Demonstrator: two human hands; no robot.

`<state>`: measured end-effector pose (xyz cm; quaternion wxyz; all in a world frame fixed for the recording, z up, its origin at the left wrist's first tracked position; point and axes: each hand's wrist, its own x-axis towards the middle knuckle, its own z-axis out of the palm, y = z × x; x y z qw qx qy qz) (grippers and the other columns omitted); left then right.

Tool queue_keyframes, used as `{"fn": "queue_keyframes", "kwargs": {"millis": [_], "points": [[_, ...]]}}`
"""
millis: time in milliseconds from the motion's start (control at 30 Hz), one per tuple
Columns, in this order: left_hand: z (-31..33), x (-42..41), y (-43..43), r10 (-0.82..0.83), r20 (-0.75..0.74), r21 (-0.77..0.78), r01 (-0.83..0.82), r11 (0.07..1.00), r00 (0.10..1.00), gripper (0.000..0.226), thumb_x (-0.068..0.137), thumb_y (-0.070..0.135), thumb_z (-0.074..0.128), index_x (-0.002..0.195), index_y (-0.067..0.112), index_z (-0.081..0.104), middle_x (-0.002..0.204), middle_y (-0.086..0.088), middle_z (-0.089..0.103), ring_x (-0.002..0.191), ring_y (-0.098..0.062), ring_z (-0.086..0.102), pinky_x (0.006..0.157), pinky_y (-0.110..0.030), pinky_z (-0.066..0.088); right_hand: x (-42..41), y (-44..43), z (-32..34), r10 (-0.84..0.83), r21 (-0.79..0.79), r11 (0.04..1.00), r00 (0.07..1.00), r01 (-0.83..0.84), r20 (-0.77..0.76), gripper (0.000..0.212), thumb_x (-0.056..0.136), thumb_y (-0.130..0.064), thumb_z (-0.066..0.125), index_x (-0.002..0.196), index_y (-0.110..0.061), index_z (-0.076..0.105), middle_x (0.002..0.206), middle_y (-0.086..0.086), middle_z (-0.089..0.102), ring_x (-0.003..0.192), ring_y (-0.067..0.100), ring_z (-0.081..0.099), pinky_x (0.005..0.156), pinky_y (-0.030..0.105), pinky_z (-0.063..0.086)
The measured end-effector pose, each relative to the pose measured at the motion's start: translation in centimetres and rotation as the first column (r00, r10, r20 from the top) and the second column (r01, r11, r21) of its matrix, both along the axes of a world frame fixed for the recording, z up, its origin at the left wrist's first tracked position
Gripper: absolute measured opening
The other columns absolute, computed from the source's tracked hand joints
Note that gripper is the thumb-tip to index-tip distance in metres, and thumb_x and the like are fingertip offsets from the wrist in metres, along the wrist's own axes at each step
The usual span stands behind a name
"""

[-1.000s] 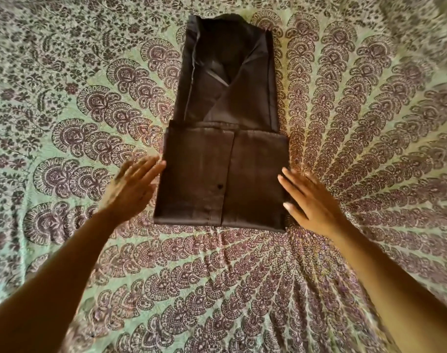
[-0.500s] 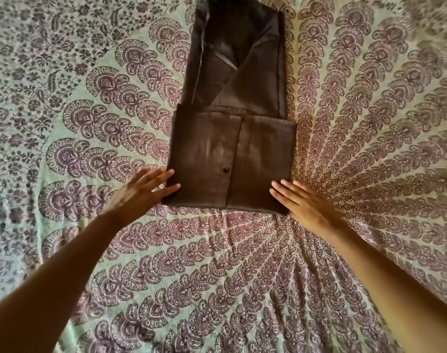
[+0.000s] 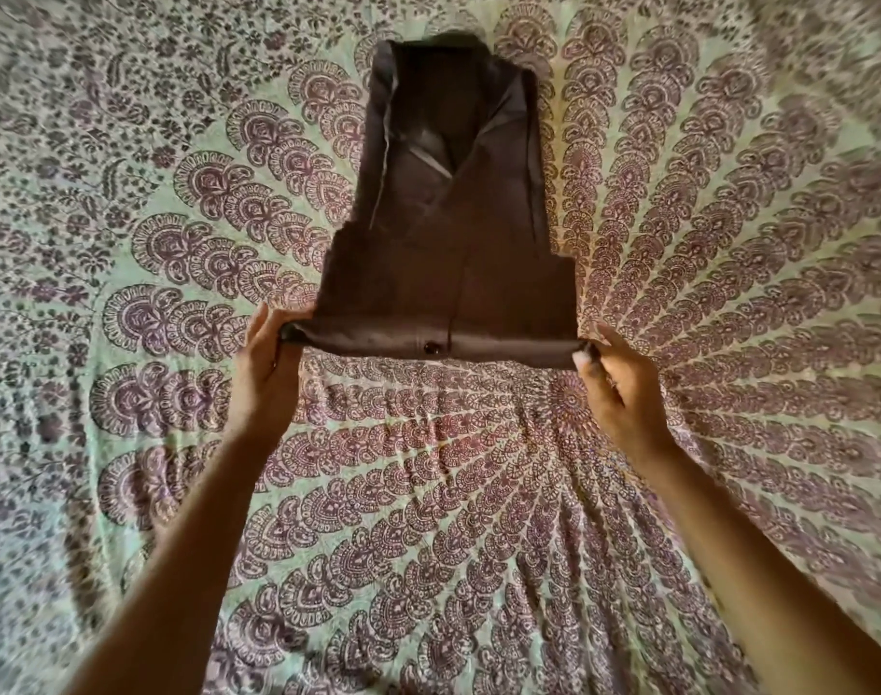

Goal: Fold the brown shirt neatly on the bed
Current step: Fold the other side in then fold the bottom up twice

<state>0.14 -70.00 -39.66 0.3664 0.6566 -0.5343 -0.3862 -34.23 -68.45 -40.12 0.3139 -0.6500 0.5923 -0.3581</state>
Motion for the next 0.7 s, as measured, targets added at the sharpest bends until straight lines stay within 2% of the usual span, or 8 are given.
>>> {"fn": "queue_keyframes", "kwargs": {"millis": [67, 133, 200, 400, 467, 533, 600, 700], "points": [[2.2, -1.0, 1.1, 0.043, -0.017, -0.015, -0.043, 0.999, 0.999, 0.025, 0.091, 0.026, 0.041, 0.085, 0.042, 0.059, 0.077, 0.018, 0.06, 0.071, 0.002, 0.054, 0.061, -0.029, 0.046, 0.1, 0.3, 2.5, -0.02, 0.003, 1.0, 0.997, 0.02, 0.078, 0.031, 0.094, -0.042, 0.039, 0.068, -0.032, 0.052, 0.045, -0.015, 0.048, 0.036, -0.002, 0.037, 0.042, 0.006, 0.026], [4.2, -2.1, 2.6, 0.096, -0.033, -0.03, -0.097, 0.995, 0.995, 0.033, 0.093, 0.016, 0.039, 0.081, 0.041, 0.058, 0.068, 0.019, 0.059, 0.061, 0.012, 0.052, 0.055, -0.008, 0.041, 0.0, 1.2, 4.4, -0.045, 0.034, 0.999, 0.987, 0.04, 0.153, 0.034, 0.091, -0.048, 0.041, 0.063, -0.036, 0.055, 0.046, -0.02, 0.049, 0.035, -0.004, 0.034, 0.039, 0.004, 0.02], [5.6, -2.9, 3.8, 0.105, -0.052, -0.05, -0.108, 0.993, 0.993, 0.029, 0.091, 0.019, 0.037, 0.08, 0.037, 0.057, 0.066, 0.025, 0.06, 0.06, 0.013, 0.05, 0.054, -0.003, 0.038, -0.2, 2.3, 5.5, -0.1, 0.084, 0.993, 0.97, 0.083, 0.223, 0.036, 0.088, -0.054, 0.043, 0.061, -0.033, 0.056, 0.045, -0.019, 0.05, 0.035, -0.004, 0.034, 0.038, 0.003, 0.021], [3.2, -4.6, 0.5, 0.256, 0.052, -0.083, -0.251, 0.964, 0.965, 0.023, 0.094, 0.016, 0.036, 0.081, 0.016, 0.054, 0.059, 0.019, 0.053, 0.053, 0.012, 0.046, 0.048, -0.005, 0.032, 1.0, -0.3, 2.7, -0.252, -0.034, 0.966, 0.964, 0.256, 0.089, 0.024, 0.094, -0.019, 0.039, 0.078, -0.009, 0.055, 0.051, -0.015, 0.041, 0.046, -0.007, 0.042, 0.042, 0.008, 0.024], [0.8, -5.3, -2.1, 0.327, 0.132, -0.108, -0.314, 0.943, 0.936, 0.026, 0.098, 0.013, 0.036, 0.089, -0.002, 0.055, 0.063, 0.016, 0.046, 0.053, 0.014, 0.046, 0.047, -0.007, 0.032, 1.7, -2.8, 0.5, -0.323, -0.062, 0.943, 0.945, 0.326, 0.054, 0.027, 0.095, -0.012, 0.041, 0.082, 0.004, 0.058, 0.055, -0.002, 0.048, 0.049, 0.006, 0.042, 0.045, 0.02, 0.025], [-1.7, -5.5, -5.3, 0.371, 0.15, -0.118, -0.356, 0.927, 0.916, 0.027, 0.099, 0.013, 0.035, 0.093, -0.006, 0.053, 0.066, 0.01, 0.047, 0.054, 0.013, 0.048, 0.049, -0.008, 0.033, 2.4, -5.8, -1.4, -0.354, -0.134, 0.925, 0.935, 0.356, 0.038, 0.023, 0.094, -0.005, 0.045, 0.083, 0.009, 0.059, 0.06, 0.01, 0.056, 0.054, 0.016, 0.044, 0.048, 0.022, 0.023], [-3.4, -5.6, -8.2, 0.399, 0.167, -0.147, -0.377, 0.914, 0.902, 0.03, 0.099, 0.019, 0.035, 0.097, -0.004, 0.054, 0.073, -0.004, 0.058, 0.059, 0.003, 0.051, 0.052, -0.014, 0.034, 3.0, -8.8, -2.8, -0.395, -0.224, 0.896, 0.919, 0.384, -0.005, 0.027, 0.094, -0.009, 0.046, 0.078, 0.009, 0.059, 0.056, 0.015, 0.057, 0.053, 0.018, 0.043, 0.047, 0.022, 0.019], [-5.7, -5.5, -12.3, 0.445, 0.249, -0.189, -0.407, 0.894, 0.86, 0.034, 0.098, 0.025, 0.034, 0.098, -0.002, 0.056, 0.088, -0.02, 0.064, 0.07, -0.025, 0.056, 0.057, -0.03, 0.034, 3.2, -13.2, -5.1, -0.464, -0.292, 0.861, 0.878, 0.416, -0.115, 0.035, 0.094, -0.021, 0.047, 0.074, 0.005, 0.06, 0.055, 0.016, 0.058, 0.045, 0.02, 0.047, 0.046, 0.027, 0.022]]}}
